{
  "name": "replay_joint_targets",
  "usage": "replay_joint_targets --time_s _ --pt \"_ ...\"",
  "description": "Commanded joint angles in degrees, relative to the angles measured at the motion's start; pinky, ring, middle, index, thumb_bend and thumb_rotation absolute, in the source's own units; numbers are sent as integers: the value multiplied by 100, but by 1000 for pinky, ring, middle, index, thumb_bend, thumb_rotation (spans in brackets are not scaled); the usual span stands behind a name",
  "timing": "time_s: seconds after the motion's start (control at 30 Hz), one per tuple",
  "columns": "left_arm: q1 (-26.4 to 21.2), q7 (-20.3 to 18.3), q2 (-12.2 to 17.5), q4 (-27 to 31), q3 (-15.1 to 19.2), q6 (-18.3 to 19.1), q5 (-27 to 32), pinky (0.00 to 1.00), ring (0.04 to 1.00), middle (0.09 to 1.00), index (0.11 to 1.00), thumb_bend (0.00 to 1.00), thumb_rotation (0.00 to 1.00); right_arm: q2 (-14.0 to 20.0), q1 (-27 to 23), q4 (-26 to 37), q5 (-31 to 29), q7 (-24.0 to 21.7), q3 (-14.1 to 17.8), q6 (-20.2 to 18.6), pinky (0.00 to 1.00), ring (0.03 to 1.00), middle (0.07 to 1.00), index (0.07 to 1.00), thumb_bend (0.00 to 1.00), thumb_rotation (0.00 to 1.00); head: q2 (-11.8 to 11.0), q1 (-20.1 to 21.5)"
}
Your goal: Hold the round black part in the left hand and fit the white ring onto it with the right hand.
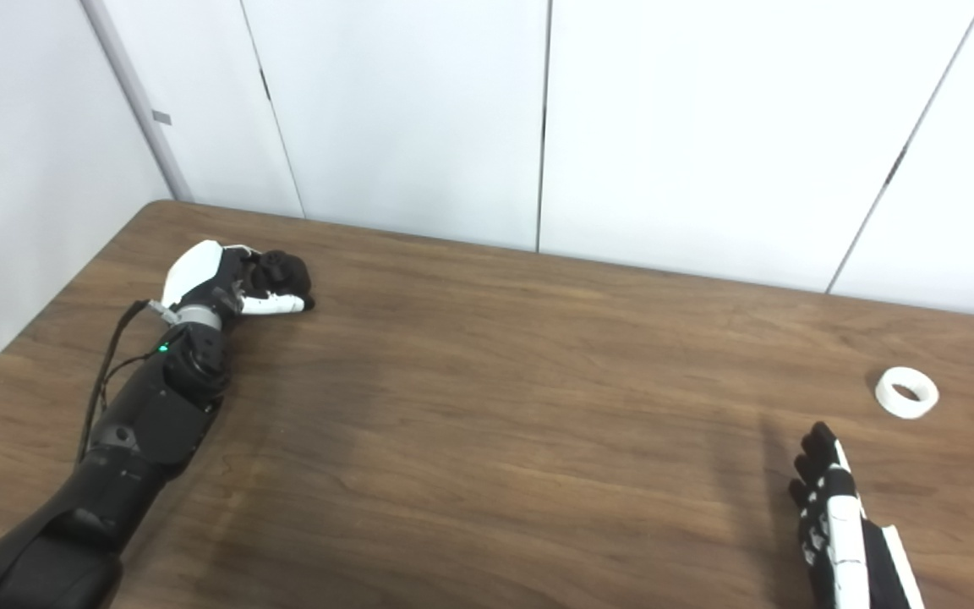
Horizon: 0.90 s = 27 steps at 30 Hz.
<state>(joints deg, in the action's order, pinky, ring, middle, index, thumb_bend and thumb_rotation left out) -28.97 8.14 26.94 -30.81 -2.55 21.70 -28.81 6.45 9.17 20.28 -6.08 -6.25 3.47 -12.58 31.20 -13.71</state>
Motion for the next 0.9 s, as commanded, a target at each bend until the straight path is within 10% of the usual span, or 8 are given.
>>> replay_joint_targets --time_s 0.0,0.17,0.3,0.87 --pt "-263 115 184 74 69 -137 46 1000 959 884 694 891 269 45 130 113 -16 -22 -8 135 1000 1000 1000 1000 468 1000 13 -11" --pt "-224 227 124 70 179 -348 222 992 937 843 580 860 173 19 124 102 -98 -27 25 170 1000 1000 1000 1000 480 1000 19 -19" --pt "-201 335 110 49 208 -507 263 884 895 798 489 543 64 14 128 106 -139 -22 42 148 1000 1000 1000 1000 476 1000 20 -14" --pt "-146 374 138 62 151 -774 242 801 825 733 484 523 51 62 91 47 -123 -37 64 222 1000 1000 1000 1000 469 1000 23 21"
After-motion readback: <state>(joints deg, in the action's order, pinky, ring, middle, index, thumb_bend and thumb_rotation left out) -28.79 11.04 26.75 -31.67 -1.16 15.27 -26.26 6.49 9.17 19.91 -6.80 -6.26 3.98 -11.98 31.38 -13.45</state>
